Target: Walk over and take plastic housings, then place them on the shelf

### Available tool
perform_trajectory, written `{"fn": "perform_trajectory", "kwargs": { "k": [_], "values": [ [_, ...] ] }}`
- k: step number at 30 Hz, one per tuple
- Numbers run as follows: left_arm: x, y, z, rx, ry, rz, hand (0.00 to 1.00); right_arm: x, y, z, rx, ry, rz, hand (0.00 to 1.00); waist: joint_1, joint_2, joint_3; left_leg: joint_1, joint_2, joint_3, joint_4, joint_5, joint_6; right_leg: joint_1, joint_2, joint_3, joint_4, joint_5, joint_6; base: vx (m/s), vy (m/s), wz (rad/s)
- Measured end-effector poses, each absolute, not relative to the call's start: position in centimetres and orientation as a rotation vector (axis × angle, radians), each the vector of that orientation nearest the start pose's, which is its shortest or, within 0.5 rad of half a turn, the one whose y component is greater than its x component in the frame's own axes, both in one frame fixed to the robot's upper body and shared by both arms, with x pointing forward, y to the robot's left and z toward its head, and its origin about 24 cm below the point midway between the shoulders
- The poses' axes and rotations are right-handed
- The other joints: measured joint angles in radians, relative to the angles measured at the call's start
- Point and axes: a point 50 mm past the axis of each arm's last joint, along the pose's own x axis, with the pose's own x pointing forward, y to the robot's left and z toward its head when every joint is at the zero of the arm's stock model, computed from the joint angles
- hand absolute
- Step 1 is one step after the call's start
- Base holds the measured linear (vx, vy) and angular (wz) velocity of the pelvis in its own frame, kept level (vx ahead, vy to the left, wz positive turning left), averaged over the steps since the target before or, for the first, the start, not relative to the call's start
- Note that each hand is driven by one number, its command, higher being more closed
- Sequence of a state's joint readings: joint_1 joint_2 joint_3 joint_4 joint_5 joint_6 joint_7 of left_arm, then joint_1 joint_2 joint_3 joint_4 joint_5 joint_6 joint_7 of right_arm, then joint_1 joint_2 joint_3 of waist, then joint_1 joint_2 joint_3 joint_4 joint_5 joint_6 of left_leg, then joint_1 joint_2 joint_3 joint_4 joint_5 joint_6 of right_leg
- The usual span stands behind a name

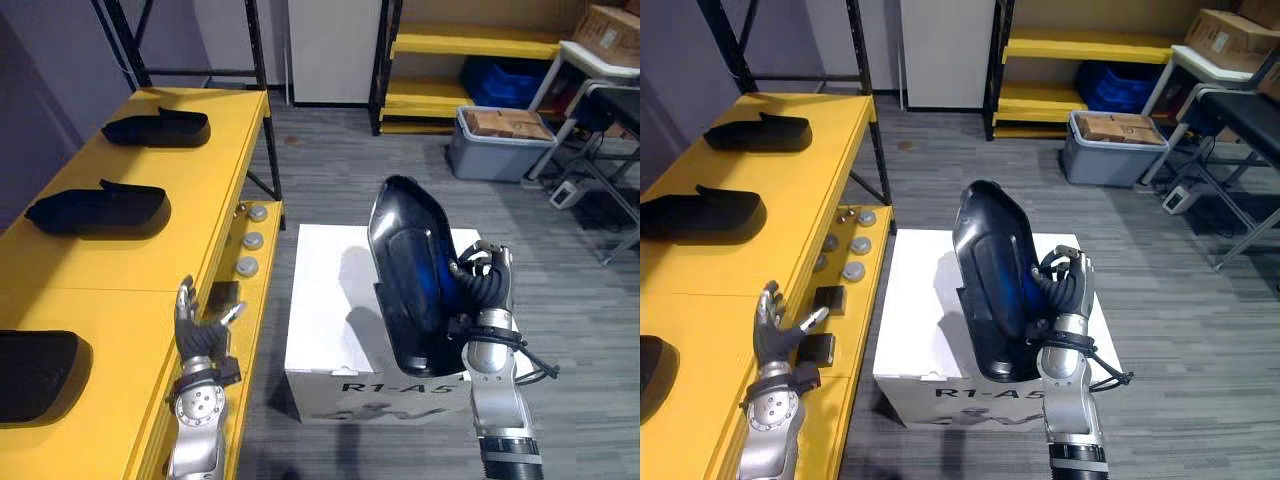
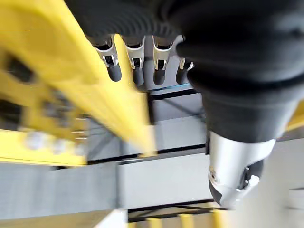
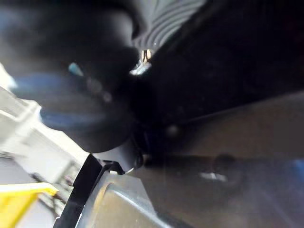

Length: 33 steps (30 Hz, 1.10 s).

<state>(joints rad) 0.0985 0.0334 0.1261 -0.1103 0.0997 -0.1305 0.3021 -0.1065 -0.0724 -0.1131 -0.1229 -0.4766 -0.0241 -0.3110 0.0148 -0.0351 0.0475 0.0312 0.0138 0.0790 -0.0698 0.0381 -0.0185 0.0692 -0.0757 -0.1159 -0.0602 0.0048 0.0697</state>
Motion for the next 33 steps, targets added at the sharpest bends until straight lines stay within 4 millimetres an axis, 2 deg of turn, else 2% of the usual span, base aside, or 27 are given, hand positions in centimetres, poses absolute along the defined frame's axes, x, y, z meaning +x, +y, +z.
{"fn": "perform_trajectory", "kwargs": {
  "k": [3, 6, 13, 16, 23, 30, 31, 33],
  "values": [
    [22.9, 19.2, 7.7, 0.114, -0.25, 0.398, 0.0, 26.3, -18.6, 11.4, -0.502, -0.346, -0.416, 1.0, -0.001, 0.0, -0.009, 0.005, 0.0, 0.001, 0.0, 0.0, 0.0, 0.005, 0.001, 0.001, 0.0, 0.0, 0.0, -0.02, 0.005, -0.01],
    [23.4, 17.1, 8.4, 0.062, -0.287, 0.311, 0.0, 26.4, -17.4, 11.6, -0.496, -0.374, -0.37, 1.0, -0.002, 0.0, -0.022, 0.012, 0.001, 0.003, 0.0, 0.0, 0.0, 0.009, 0.001, 0.004, -0.002, 0.001, -0.001, -0.01, 0.005, -0.02],
    [23.9, 11.3, 8.8, -0.065, -0.294, 0.02, 0.0, 26.4, -13.7, 14.2, -0.458, -0.533, -0.249, 1.0, -0.003, 0.0, -0.027, 0.013, 0.005, 0.022, 0.0, 0.0, 0.0, 0.001, 0.007, 0.025, -0.002, 0.005, -0.006, -0.01, 0.005, -0.08],
    [24.0, 9.7, 8.5, -0.101, -0.273, -0.056, 0.0, 26.5, -12.9, 15.0, -0.445, -0.577, -0.234, 1.0, -0.003, 0.0, -0.04, 0.013, 0.005, 0.027, -0.001, 0.0, 0.0, -0.001, 0.009, 0.029, -0.003, 0.006, -0.007, 0.0, -0.001, -0.04],
    [24.6, 7.1, 8.4, -0.14, -0.252, -0.168, 0.0, 26.3, -10.4, 15.3, -0.444, -0.618, -0.145, 1.0, -0.003, 0.0, -0.048, 0.008, 0.006, 0.03, -0.002, -0.001, 0.0, -0.007, 0.01, 0.034, -0.003, 0.006, -0.007, 0.0, 0.0, 0.0],
    [25.0, 6.6, 7.8, -0.166, -0.21, -0.177, 0.0, 26.3, -10.2, 15.3, -0.469, -0.626, -0.141, 1.0, -0.003, 0.0, -0.067, -0.003, 0.006, 0.035, -0.002, 0.0, 0.001, -0.018, 0.011, 0.048, -0.003, 0.009, -0.007, 0.0, 0.002, -0.01],
    [25.0, 6.5, 7.5, -0.165, -0.196, -0.179, 1.0, 26.3, -10.2, 15.3, -0.479, -0.63, -0.135, 1.0, -0.003, 0.0, -0.074, -0.003, 0.006, 0.035, -0.002, 0.0, 0.001, -0.017, 0.011, 0.048, -0.003, 0.01, -0.007, 0.0, 0.0, 0.0],
    [24.9, 6.4, 7.2, -0.162, -0.184, -0.189, 1.0, 26.2, -10.1, 15.3, -0.484, -0.635, -0.13, 1.0, -0.003, 0.0, -0.079, -0.003, 0.006, 0.035, -0.001, 0.0, 0.001, -0.017, 0.011, 0.048, -0.003, 0.01, -0.007, 0.0, 0.0, 0.0]
  ]
}}
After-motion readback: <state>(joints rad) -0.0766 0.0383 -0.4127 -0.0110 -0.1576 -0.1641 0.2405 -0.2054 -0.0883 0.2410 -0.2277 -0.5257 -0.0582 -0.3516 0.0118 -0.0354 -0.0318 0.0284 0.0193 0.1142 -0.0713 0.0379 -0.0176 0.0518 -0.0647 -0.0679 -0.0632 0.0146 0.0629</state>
